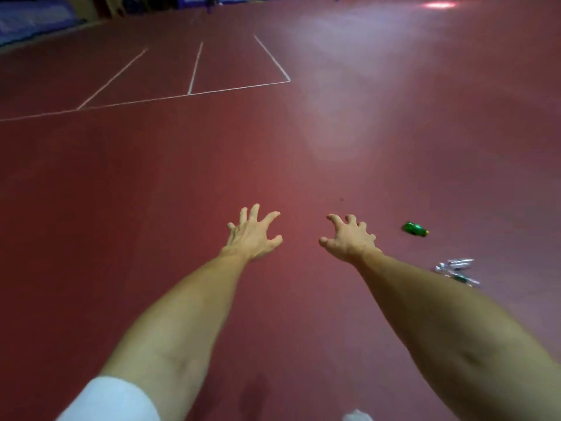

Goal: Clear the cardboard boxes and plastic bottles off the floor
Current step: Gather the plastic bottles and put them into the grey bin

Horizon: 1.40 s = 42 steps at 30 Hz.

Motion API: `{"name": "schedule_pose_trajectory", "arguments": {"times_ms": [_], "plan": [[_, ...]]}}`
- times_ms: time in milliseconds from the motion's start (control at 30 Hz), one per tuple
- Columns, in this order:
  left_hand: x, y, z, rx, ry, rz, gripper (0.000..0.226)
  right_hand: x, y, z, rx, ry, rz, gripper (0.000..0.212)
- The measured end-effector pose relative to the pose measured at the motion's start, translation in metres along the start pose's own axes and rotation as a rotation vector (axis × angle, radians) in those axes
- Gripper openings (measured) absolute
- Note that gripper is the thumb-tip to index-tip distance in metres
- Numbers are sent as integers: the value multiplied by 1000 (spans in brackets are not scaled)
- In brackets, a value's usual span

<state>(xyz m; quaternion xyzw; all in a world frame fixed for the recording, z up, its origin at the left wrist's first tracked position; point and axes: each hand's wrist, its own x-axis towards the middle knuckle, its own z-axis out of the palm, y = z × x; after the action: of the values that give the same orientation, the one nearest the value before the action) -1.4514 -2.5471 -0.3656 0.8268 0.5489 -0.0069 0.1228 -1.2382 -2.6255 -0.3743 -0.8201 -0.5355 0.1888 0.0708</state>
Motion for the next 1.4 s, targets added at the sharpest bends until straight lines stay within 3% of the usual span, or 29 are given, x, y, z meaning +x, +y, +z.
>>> {"name": "schedule_pose_trajectory", "arguments": {"times_ms": [233, 567, 1000, 1200, 1400], "plan": [[136, 123, 23, 82, -50, 212, 64, 91, 109, -46, 39, 56, 171, 68], [298, 293, 42, 88, -105, 361, 64, 217, 262, -122, 66, 88, 341, 65], [535, 442, 65, 214, -189, 675, 66, 388, 381, -179, 75, 122, 630, 67], [630, 502, 68, 488, -211, 895, 70, 457, 422, -212, 73, 171, 748, 66], [697, 599, 99, 430, -218, 971, 71, 508, 506, -225, 64, 149, 837, 66]]}}
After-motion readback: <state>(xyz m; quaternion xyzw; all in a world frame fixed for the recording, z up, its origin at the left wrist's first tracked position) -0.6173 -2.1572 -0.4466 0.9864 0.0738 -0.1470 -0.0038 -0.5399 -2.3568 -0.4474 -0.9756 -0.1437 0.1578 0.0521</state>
